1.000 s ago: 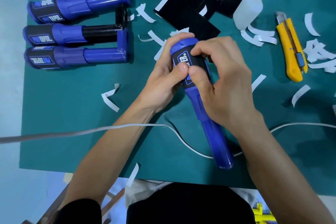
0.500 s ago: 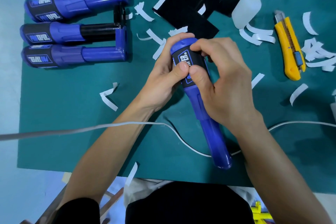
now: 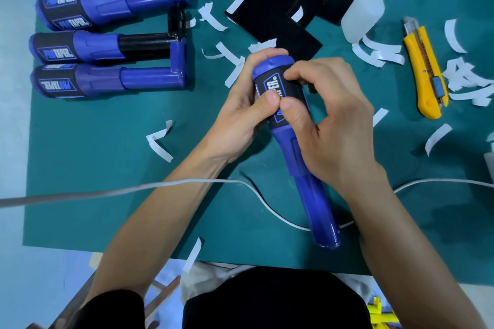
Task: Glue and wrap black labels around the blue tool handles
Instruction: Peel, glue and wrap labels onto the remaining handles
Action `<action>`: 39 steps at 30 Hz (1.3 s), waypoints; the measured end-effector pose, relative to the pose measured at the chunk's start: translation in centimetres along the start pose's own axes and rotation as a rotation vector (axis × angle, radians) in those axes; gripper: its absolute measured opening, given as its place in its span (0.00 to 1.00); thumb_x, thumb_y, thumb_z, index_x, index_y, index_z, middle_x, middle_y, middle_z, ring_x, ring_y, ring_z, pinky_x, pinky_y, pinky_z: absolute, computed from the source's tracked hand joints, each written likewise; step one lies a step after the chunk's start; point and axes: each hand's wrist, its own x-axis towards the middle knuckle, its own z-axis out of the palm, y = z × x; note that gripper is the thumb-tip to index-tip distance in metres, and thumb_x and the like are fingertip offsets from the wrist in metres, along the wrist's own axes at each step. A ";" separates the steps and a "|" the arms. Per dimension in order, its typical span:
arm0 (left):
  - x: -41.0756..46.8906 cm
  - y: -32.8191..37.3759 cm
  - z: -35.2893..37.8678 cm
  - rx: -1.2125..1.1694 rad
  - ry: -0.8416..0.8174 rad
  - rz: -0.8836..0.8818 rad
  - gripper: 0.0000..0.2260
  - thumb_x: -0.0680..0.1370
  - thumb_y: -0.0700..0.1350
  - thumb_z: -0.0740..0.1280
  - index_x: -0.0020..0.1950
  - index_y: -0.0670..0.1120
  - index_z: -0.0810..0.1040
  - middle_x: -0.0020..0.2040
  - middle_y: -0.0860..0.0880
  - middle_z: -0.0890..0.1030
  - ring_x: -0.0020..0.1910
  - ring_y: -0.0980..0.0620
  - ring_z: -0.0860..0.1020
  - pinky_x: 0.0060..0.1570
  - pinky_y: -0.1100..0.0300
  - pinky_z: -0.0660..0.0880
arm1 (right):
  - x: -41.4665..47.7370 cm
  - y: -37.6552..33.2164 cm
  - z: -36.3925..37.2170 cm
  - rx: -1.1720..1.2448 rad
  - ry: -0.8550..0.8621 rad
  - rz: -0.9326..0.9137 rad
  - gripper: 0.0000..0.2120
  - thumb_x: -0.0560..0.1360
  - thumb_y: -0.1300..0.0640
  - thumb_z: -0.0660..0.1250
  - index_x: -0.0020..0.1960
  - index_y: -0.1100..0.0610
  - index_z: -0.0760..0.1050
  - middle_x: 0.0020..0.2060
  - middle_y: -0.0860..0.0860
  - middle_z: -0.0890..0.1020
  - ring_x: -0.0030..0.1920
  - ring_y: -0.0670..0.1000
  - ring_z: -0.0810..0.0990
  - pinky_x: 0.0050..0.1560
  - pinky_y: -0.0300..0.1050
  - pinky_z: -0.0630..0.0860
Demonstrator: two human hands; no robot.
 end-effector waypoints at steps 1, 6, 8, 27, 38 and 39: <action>0.0 0.0 0.0 0.000 0.000 -0.002 0.41 0.75 0.60 0.75 0.75 0.38 0.60 0.59 0.44 0.74 0.56 0.43 0.73 0.59 0.47 0.74 | 0.0 0.0 0.0 0.002 -0.002 0.000 0.10 0.81 0.59 0.69 0.60 0.61 0.79 0.55 0.46 0.76 0.54 0.54 0.76 0.58 0.41 0.73; 0.0 0.0 -0.1 0.009 0.001 0.000 0.41 0.75 0.60 0.75 0.75 0.38 0.60 0.59 0.45 0.75 0.56 0.43 0.74 0.59 0.48 0.75 | 0.0 -0.1 -0.1 0.005 0.000 0.003 0.10 0.80 0.59 0.70 0.60 0.61 0.80 0.54 0.45 0.75 0.53 0.53 0.77 0.57 0.39 0.73; 0.0 0.1 0.0 0.011 0.003 0.005 0.41 0.75 0.60 0.75 0.75 0.38 0.61 0.58 0.47 0.76 0.55 0.45 0.75 0.58 0.49 0.76 | 0.0 -0.1 -0.1 0.004 0.006 0.008 0.09 0.79 0.59 0.71 0.58 0.61 0.80 0.53 0.45 0.75 0.52 0.52 0.76 0.56 0.39 0.73; -0.1 0.0 -0.1 0.009 0.004 0.000 0.41 0.75 0.60 0.75 0.75 0.38 0.60 0.58 0.47 0.76 0.55 0.45 0.75 0.58 0.49 0.75 | 0.0 0.0 0.0 0.033 -0.004 0.036 0.10 0.79 0.58 0.71 0.59 0.61 0.80 0.53 0.45 0.75 0.52 0.50 0.76 0.57 0.37 0.72; -0.1 -0.1 -0.1 0.013 0.016 -0.004 0.40 0.76 0.60 0.75 0.75 0.37 0.61 0.58 0.46 0.75 0.54 0.48 0.75 0.57 0.52 0.75 | 0.0 0.0 -0.1 0.014 0.002 0.044 0.10 0.78 0.59 0.72 0.58 0.61 0.80 0.53 0.45 0.75 0.51 0.48 0.74 0.57 0.35 0.70; -0.1 0.0 0.0 0.013 0.018 -0.002 0.40 0.76 0.60 0.75 0.75 0.38 0.61 0.58 0.46 0.75 0.53 0.48 0.76 0.57 0.52 0.76 | -0.1 0.0 -0.1 0.017 0.004 0.050 0.10 0.78 0.59 0.72 0.58 0.61 0.80 0.52 0.45 0.75 0.51 0.47 0.74 0.57 0.34 0.70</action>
